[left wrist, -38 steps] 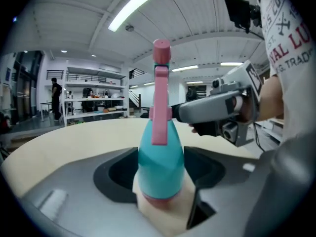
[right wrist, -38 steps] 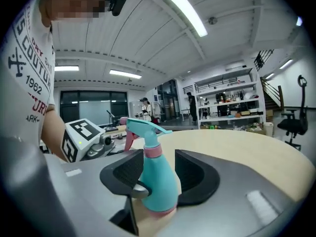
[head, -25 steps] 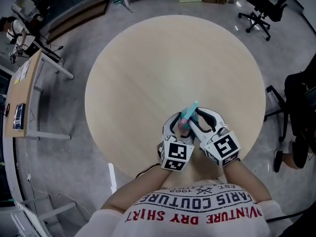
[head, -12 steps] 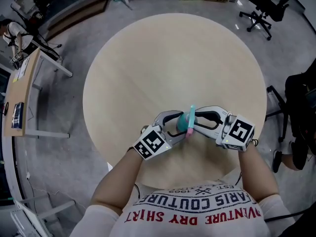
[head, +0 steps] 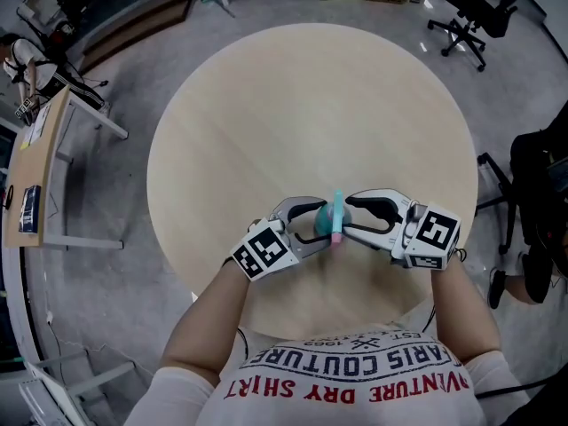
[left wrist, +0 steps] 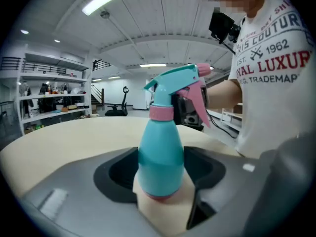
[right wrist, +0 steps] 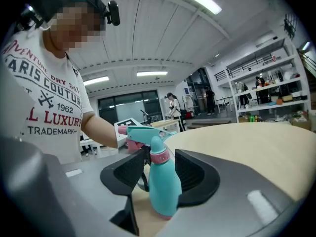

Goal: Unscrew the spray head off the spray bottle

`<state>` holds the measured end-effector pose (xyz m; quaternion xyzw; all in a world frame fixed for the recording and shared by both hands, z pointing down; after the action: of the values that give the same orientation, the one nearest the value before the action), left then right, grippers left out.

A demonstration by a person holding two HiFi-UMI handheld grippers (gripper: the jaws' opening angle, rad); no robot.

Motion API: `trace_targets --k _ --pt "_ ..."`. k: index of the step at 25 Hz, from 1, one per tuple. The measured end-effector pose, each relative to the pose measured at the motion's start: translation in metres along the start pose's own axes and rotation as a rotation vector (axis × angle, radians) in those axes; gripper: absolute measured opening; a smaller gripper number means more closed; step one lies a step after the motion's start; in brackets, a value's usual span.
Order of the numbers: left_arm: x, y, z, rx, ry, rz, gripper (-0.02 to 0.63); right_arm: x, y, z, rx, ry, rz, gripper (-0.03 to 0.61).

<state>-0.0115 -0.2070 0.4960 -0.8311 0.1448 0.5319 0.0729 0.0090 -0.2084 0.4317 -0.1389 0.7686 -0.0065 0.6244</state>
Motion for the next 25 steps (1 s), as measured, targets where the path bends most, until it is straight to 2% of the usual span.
trace_targets --k 3,7,10,14,17,20,23,25 --pt "0.000 0.005 -0.001 0.109 -0.020 0.055 0.285 -0.002 0.001 0.017 -0.049 -0.015 -0.044 0.207" --pt "0.001 0.008 -0.005 0.296 -0.029 0.129 0.285 0.005 0.013 0.025 -0.169 -0.065 -0.022 0.270" --pt "0.000 0.008 -0.006 0.420 -0.022 0.181 0.284 0.011 0.014 0.020 -0.292 -0.085 0.006 0.275" --pt "0.002 0.006 -0.014 0.540 -0.017 0.242 0.284 0.002 0.002 0.018 -0.421 -0.061 0.021 0.276" --pt "0.005 0.004 -0.017 0.586 -0.014 0.250 0.284 -0.003 -0.004 0.010 -0.480 -0.047 0.021 0.275" --pt "0.005 -0.002 -0.013 0.582 -0.011 0.235 0.285 -0.003 -0.005 -0.005 -0.509 -0.040 0.014 0.219" --pt "0.007 -0.003 -0.015 0.576 -0.015 0.230 0.285 -0.003 -0.010 -0.004 -0.526 -0.022 0.037 0.135" --pt "0.009 -0.003 -0.017 0.572 -0.021 0.224 0.285 -0.002 -0.012 -0.001 -0.517 -0.016 0.058 0.130"
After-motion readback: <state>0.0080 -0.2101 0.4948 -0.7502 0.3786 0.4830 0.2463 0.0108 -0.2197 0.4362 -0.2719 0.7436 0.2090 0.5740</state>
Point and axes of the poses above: the fingertips, and each gripper's own axes: z backward along the fingers, y to its left, x out of its top, the point moved 1 cm from there along z, backward along the fingers, and after that the axes turned 1 degree about z, right-handed, at the moved point
